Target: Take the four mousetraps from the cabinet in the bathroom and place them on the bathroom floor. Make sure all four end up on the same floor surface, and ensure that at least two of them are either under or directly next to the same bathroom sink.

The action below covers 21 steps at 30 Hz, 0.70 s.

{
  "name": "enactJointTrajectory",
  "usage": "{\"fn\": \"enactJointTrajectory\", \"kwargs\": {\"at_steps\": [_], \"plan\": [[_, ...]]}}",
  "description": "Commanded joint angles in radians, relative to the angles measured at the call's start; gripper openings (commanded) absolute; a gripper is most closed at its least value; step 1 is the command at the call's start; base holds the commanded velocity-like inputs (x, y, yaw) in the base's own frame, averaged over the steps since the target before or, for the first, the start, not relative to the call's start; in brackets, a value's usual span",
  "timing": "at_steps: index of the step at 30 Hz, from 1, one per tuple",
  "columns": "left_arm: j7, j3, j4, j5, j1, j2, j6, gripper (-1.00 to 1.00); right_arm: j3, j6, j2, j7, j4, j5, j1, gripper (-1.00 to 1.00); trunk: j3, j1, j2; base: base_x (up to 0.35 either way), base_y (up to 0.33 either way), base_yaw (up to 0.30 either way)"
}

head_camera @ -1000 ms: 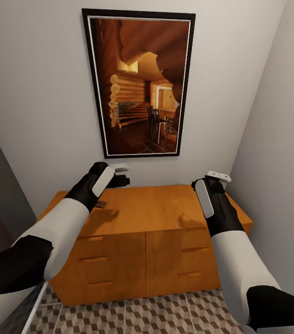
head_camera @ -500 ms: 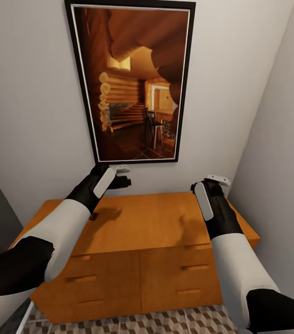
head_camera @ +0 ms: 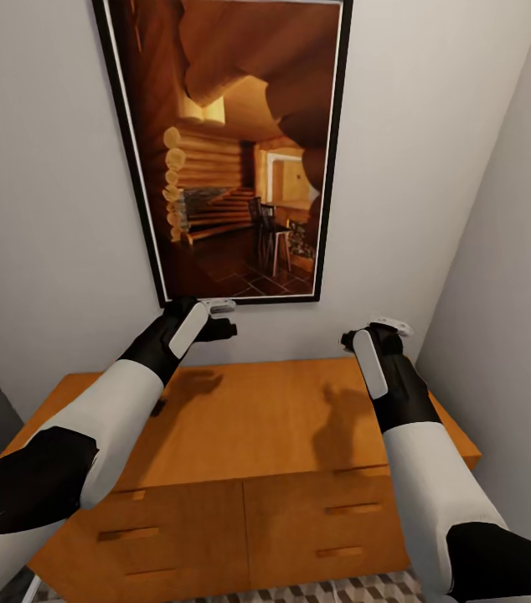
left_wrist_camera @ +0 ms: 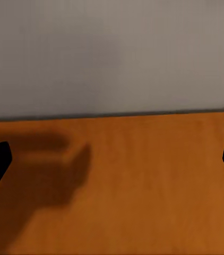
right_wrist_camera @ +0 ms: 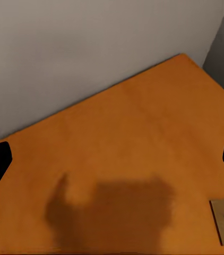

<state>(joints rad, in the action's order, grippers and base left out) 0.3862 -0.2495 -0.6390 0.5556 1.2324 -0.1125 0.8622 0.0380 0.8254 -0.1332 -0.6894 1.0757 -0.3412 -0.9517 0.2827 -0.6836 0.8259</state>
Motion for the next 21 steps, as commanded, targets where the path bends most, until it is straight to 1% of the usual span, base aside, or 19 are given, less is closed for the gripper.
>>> {"fn": "enactJointTrajectory", "kwargs": {"at_steps": [1,4,5,7,8,10,12,14,15,18,21], "plan": [[0.009,-0.004,-0.001,0.01,0.001,0.001,0.002,1.0,-0.001,0.007,0.0,0.001,0.001,-0.016,-0.001,1.0,0.001,0.0,0.001,0.022,-0.005,0.0],[0.01,-0.004,0.0,0.01,0.001,0.001,0.003,1.0,-0.011,0.033,0.004,0.037,0.001,-0.026,-0.001,1.0,0.001,0.0,0.001,0.014,-0.003,0.0],[0.01,-0.004,0.0,0.01,0.0,0.001,0.004,1.0,-0.022,0.057,0.009,0.067,0.0,-0.029,-0.001,1.0,0.001,0.0,0.001,0.007,-0.001,0.0],[0.01,-0.004,0.001,0.01,-0.001,0.001,0.004,1.0,-0.034,0.082,0.02,0.099,-0.001,-0.031,0.0,1.0,0.001,0.0,0.001,0.005,-0.001,0.0],[0.01,-0.004,0.001,0.01,-0.002,0.001,0.004,1.0,-0.047,0.103,0.034,0.131,-0.001,-0.03,0.0,1.0,0.001,0.0,0.001,0.003,-0.001,0.0],[0.01,-0.004,0.002,0.01,-0.004,0.001,0.005,1.0,-0.059,0.117,0.054,0.16,-0.002,-0.029,0.0,1.0,0.001,0.0,0.001,0.002,0.0,0.0],[0.01,-0.004,0.001,0.01,-0.007,0.001,0.005,1.0,-0.076,0.126,0.08,0.186,-0.001,-0.028,0.001,1.0,0.001,0.0,0.001,0.001,0.0,0.0],[0.01,-0.004,0.0,0.01,-0.012,0.001,0.006,1.0,-0.104,0.132,0.113,0.207,0.0,-0.028,0.001,1.0,0.001,0.0,0.001,0.0,0.0,0.0],[0.01,-0.004,-0.001,0.01,-0.017,0.0,0.006,1.0,-0.143,0.136,0.151,0.228,0.002,-0.028,0.002,1.0,0.001,0.0,0.001,0.0,0.0,0.0],[0.009,-0.004,-0.001,0.01,-0.023,0.0,0.006,1.0,-0.227,0.137,0.218,0.27,0.005,-0.027,0.002,1.0,0.001,0.0,0.001,0.0,0.0,0.0],[0.009,-0.005,-0.001,0.01,-0.027,-0.003,0.007,1.0,-0.326,0.136,0.296,0.334,0.011,-0.025,0.002,1.0,0.001,0.0,0.001,0.0,0.0,0.0]]}}
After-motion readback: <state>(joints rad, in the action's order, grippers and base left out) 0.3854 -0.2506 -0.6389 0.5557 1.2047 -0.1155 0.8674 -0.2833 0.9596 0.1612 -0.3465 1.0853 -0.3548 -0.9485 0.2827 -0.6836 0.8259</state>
